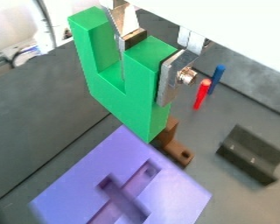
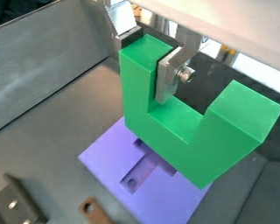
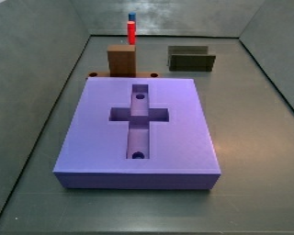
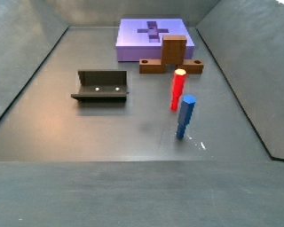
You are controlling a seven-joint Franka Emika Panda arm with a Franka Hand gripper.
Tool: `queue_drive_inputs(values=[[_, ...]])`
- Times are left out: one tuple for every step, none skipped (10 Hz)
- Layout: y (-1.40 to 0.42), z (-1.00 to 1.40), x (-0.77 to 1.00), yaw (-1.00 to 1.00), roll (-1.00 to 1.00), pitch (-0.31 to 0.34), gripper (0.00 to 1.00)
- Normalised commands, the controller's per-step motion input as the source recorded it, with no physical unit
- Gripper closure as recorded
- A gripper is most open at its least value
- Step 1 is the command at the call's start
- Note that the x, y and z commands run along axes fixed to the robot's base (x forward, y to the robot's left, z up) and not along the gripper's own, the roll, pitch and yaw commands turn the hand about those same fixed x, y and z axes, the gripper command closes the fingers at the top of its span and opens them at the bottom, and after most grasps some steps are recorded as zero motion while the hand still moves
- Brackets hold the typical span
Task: Pick up the green object. Move up. Move to above the board. Insert the green object.
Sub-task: Move to above the board, then insert the green object.
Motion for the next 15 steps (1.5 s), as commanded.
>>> queue_drive_inputs(values=[[-0.21, 0.04, 0.09, 0.01, 0.02, 0.147, 1.0], [-0.04, 0.0, 0.0, 0.0, 0.0, 0.0, 1.0], [-0.22, -0.07, 0.01, -0.01, -0.03, 0.0, 1.0], [-0.23, -0.57, 0.0, -0.04, -0.25, -0.031, 1.0], [-0.17, -0.66, 0.01, -0.05, -0.2, -0.133, 1.0], [-0.1, -0.68, 0.0, -0.17, -0.16, -0.203, 1.0], [0.0, -0.81, 0.13, 0.01, -0.05, -0.221, 1.0], [-0.03, -0.88, 0.45, 0.17, 0.0, -0.19, 1.0], [-0.03, -0.75, 0.43, 0.27, 0.08, -0.151, 1.0], [-0.11, -0.53, 0.4, 0.31, 0.17, -0.157, 1.0], [-0.21, -0.56, 0.43, 0.27, 0.19, -0.143, 1.0], [-0.27, -0.82, 0.15, 0.03, 0.2, -0.113, 1.0], [-0.16, -0.71, 0.0, -0.21, 0.0, -0.067, 1.0], [-0.02, -0.58, 0.0, -0.26, 0.0, -0.05, 1.0], [0.02, -0.34, -0.32, -0.16, -0.01, -0.056, 1.0]])
